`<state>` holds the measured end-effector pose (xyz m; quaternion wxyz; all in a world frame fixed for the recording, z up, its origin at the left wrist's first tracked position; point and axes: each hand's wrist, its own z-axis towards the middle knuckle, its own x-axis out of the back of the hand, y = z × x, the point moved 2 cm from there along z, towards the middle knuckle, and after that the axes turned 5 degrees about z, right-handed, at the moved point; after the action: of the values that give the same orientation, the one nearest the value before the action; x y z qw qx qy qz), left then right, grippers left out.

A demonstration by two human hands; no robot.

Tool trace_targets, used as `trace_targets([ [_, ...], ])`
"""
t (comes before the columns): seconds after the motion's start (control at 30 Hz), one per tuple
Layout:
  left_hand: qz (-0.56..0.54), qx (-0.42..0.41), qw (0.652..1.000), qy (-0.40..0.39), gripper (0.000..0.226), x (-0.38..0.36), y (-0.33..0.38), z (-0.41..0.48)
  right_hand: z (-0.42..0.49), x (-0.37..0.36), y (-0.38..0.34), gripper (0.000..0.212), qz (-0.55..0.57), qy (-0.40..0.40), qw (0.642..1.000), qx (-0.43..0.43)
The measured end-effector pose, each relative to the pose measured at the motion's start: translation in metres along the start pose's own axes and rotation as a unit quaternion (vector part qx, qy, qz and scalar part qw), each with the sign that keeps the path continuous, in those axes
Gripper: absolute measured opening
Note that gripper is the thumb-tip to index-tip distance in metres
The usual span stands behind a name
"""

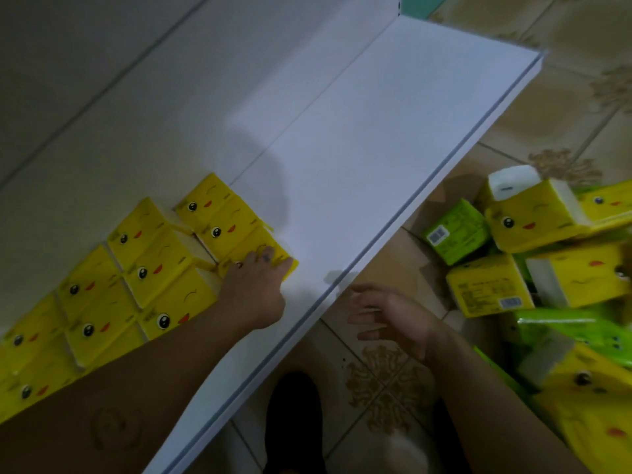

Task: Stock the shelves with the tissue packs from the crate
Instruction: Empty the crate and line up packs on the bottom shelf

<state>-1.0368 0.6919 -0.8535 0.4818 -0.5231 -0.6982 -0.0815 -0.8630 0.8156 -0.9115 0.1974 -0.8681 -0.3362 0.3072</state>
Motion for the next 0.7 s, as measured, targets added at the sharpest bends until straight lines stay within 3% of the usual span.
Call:
trace_targets([
  [0.13, 0.004, 0.020, 1.000, 0.002, 0.050, 0.017, 0.015, -0.006, -0.002, 0.023, -0.002, 0.013, 0.015, 0.088, 0.996, 0.031],
  [0.27, 0.036, -0.057, 0.994, 0.092, 0.040, 0.040, 0.046, -0.010, -0.005, 0.058, -0.001, 0.008, -0.009, 0.251, 0.966, 0.067],
  [0.37, -0.043, -0.086, 0.991, 0.096, 0.042, 0.052, 0.070, -0.011, -0.009, 0.091, 0.001, 0.042, -0.120, 0.408, 0.904, 0.058],
  [0.43, -0.111, -0.101, 0.986, 0.067, 0.042, 0.058, 0.084, -0.011, -0.014, 0.107, 0.001, 0.053, -0.200, 0.479, 0.853, 0.053],
  [0.6, -0.209, -0.135, 0.968, 0.016, 0.042, 0.061, 0.105, -0.009, -0.012, 0.140, 0.000, 0.067, -0.342, 0.532, 0.770, 0.087],
  [0.7, -0.259, -0.137, 0.956, -0.012, 0.040, 0.052, 0.106, -0.008, -0.005, 0.166, -0.002, 0.043, -0.409, 0.505, 0.758, 0.050],
])
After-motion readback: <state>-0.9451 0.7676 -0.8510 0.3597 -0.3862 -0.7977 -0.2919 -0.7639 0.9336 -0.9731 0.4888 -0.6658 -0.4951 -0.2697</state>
